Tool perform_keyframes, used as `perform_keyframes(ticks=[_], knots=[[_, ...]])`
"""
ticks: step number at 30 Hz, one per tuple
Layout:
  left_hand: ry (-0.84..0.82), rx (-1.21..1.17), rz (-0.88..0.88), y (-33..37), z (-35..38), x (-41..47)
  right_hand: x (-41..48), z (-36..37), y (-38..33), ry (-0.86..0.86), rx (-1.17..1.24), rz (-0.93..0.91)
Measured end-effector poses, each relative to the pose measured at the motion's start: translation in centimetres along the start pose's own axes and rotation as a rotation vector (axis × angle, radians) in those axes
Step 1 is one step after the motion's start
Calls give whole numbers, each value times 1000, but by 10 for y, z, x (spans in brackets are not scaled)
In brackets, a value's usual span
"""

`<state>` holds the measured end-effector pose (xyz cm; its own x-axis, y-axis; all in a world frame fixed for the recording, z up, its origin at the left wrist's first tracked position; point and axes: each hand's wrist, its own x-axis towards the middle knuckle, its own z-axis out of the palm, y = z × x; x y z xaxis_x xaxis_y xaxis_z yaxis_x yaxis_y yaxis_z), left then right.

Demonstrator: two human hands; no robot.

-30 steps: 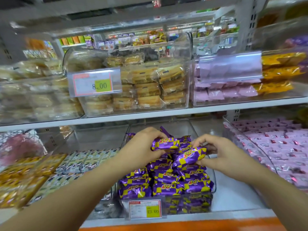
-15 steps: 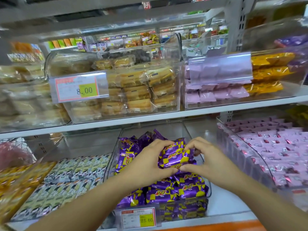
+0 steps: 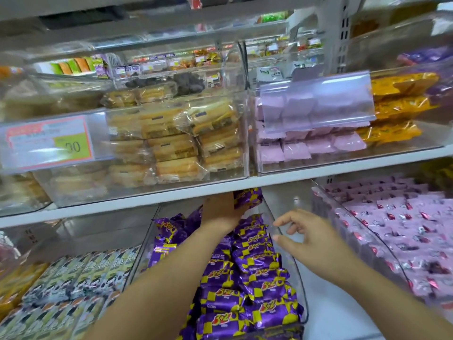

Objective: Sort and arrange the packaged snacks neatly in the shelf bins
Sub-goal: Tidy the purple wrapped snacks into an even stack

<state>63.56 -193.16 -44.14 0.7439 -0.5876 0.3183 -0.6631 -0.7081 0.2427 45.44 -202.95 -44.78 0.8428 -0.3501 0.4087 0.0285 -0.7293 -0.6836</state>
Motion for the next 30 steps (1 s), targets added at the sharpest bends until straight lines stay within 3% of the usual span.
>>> perform_keyframes(ticks=[16, 19, 23, 26, 30], knots=[[-137, -11, 66, -27, 6, 3, 6, 2, 8, -20, 19, 36], [-243, 29, 120, -34, 3, 9, 5, 2, 9, -24, 18, 43], [-481, -100, 134, -34, -3, 17, 4, 0, 7, -30, 27, 49], [-475, -171, 134, -37, -9, 20, 5, 0, 6, -39, 24, 57], [-428, -47, 171, -35, 3, 13, 5, 0, 6, -39, 16, 58]])
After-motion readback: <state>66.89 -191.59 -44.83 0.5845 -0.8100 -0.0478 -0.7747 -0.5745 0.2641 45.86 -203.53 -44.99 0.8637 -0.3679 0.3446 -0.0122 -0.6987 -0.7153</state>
